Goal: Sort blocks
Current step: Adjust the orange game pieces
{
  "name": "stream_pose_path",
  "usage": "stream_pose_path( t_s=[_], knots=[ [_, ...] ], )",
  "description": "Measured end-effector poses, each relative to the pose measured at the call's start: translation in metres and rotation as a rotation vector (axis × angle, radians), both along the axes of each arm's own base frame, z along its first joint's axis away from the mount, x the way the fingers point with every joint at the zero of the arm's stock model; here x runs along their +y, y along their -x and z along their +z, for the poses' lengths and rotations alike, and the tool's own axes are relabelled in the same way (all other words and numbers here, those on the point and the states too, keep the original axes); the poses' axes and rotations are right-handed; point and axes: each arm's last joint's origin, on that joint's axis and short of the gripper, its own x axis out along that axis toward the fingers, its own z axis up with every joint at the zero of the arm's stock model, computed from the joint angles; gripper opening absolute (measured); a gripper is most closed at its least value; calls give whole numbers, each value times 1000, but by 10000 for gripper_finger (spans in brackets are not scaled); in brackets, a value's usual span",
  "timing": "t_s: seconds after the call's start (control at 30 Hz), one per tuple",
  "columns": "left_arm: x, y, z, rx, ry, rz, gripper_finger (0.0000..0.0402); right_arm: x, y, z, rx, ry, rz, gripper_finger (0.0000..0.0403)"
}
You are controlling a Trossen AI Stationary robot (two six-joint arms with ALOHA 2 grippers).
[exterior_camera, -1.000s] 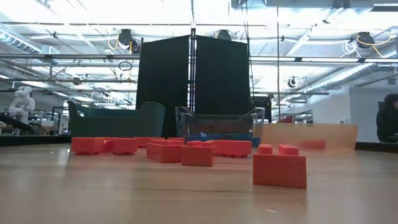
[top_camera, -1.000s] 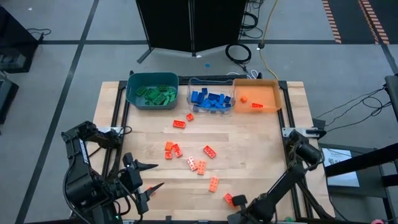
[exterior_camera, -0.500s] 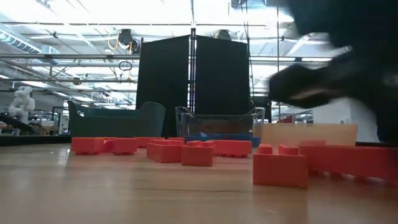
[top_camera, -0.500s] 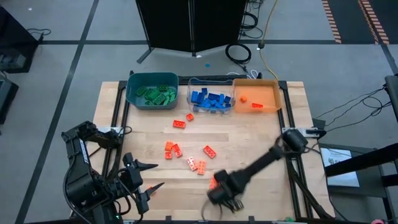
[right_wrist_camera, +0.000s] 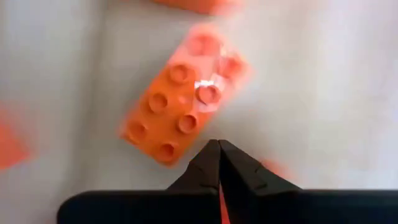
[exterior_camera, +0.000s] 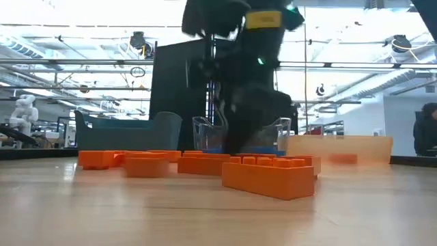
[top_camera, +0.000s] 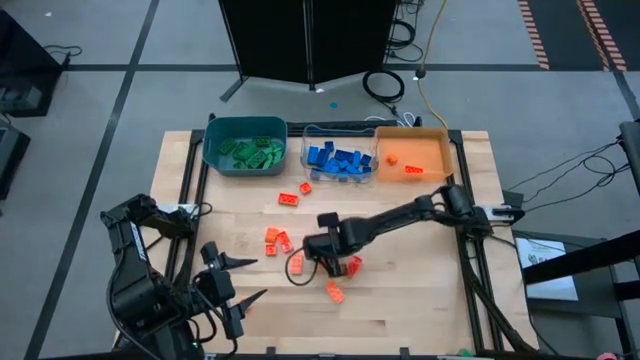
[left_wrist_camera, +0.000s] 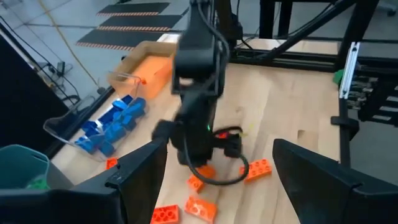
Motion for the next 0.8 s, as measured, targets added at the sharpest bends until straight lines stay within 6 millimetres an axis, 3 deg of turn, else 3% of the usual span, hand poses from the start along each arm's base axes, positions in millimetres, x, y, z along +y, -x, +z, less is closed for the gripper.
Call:
stream_pose_path(
  t_s=[0.13,0.27,0.43,0.63,0.8],
  knots=[
    [3,-3,0,5,-17,5,299,-1,4,52,-48,35,-23,0],
    [5,-6,0,3,-18,18,299,10,18,85,-50,18,-51,0],
    [6,-8,0,1,-11,27,299,61,45,121,-118,-154,45,0],
    [7,-8,0,-9,10,40,299,120,60,84,-119,-206,181,0],
    [7,-9,0,-9,9,44,299,131,60,42,-57,-274,193,0]
  ],
)
